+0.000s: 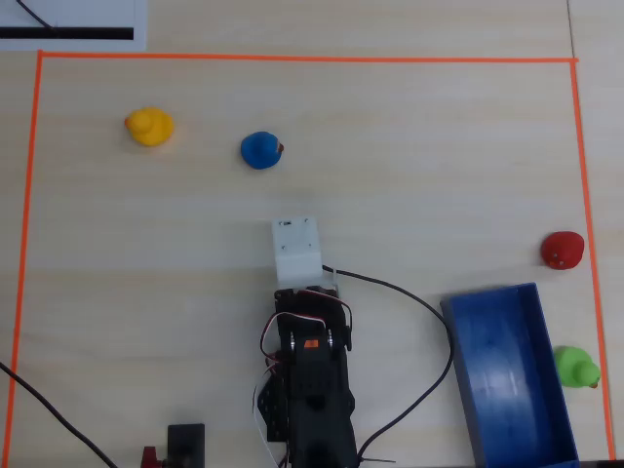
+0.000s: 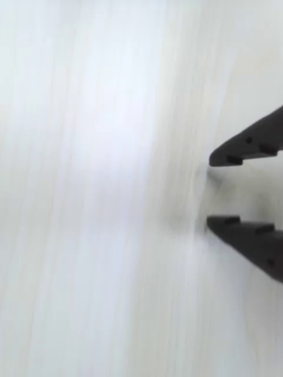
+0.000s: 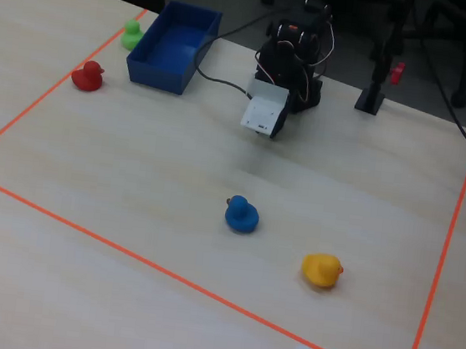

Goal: Grasp red duck and put it into box.

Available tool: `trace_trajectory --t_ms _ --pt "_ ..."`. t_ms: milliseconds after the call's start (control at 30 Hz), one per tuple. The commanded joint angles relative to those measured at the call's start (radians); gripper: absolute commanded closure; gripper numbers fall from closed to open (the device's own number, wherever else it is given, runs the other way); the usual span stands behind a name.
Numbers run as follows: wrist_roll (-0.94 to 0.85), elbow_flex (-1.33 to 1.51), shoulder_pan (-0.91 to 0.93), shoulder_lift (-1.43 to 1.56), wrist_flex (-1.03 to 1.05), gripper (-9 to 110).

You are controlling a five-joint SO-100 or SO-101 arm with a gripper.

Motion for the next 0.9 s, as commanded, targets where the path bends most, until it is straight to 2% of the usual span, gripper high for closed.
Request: trace_trajectory --t_ms 0,67,167,333,400,533,633,767,867 --pt "0.002 0.012 0.005 -0.002 0.012 95" --pt "0.000 0.012 -0.021 -0.002 0.012 101" --pt "-0.003 0.012 -0.029 -0.009 -0.012 101" --pt "0.017 -0.054 0.060 -0.298 -0.377 101" --pt "0.025 -0.163 0.100 -0.433 -0.446 101" --pt "0.071 -0.449 0.153 -0.627 -0.449 101" --pt "0.104 -0.755 0.215 -0.824 -0.350 101" --pt "0.137 -1.164 0.356 -1.098 -0.227 97" --pt "0.137 -1.402 0.488 -1.266 -0.198 99"
